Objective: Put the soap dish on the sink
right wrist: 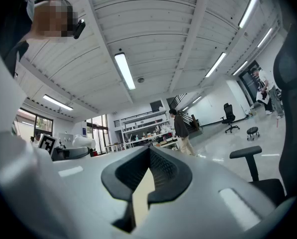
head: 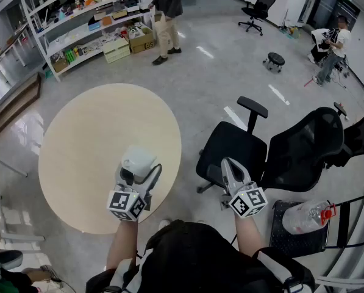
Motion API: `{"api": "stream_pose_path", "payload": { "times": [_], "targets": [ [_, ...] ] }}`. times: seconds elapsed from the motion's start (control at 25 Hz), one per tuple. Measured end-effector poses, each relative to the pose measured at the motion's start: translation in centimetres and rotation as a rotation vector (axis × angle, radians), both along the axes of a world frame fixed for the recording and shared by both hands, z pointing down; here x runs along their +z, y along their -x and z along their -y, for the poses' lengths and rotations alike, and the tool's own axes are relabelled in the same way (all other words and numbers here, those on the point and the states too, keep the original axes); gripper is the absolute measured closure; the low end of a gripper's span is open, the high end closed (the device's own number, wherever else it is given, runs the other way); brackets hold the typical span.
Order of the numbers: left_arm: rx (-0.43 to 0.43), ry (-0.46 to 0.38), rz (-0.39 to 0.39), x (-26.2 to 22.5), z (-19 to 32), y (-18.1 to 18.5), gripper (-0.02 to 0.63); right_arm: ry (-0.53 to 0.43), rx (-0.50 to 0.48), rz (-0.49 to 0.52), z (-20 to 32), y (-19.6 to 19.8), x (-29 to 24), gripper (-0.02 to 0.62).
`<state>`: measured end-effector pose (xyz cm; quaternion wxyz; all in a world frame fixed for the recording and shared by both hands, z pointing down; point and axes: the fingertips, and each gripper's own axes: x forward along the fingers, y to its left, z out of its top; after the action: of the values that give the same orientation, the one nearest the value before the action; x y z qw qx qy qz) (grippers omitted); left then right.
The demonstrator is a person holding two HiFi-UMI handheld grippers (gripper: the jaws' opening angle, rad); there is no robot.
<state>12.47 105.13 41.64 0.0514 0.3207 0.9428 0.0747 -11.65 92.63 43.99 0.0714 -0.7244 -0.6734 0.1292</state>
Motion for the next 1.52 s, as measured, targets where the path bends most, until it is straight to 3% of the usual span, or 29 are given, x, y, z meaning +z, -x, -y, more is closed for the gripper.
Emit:
{"api": "stream_pose_path", "payload": {
  "times": [0.68,1.12,1.52],
  "targets": [
    [0.051,-0.009,0.024,-0.3,-1.0,-1.4,0.12,-0.007,0.008,-0.004,-1.0,-2.1,-0.5,0.589],
    [0.187,-0.009,0.024,-0.1,-1.4,-2.0,0.12,-0.011,0.171,-0.006,1.6,-4.5,0.2,0.589],
    [0.364,-0.025,0.008,0.4,1.9,2.7,0.12,-0.005,0.377,-0.019,9.2,-1.8,0.1,0.589]
  ]
}}
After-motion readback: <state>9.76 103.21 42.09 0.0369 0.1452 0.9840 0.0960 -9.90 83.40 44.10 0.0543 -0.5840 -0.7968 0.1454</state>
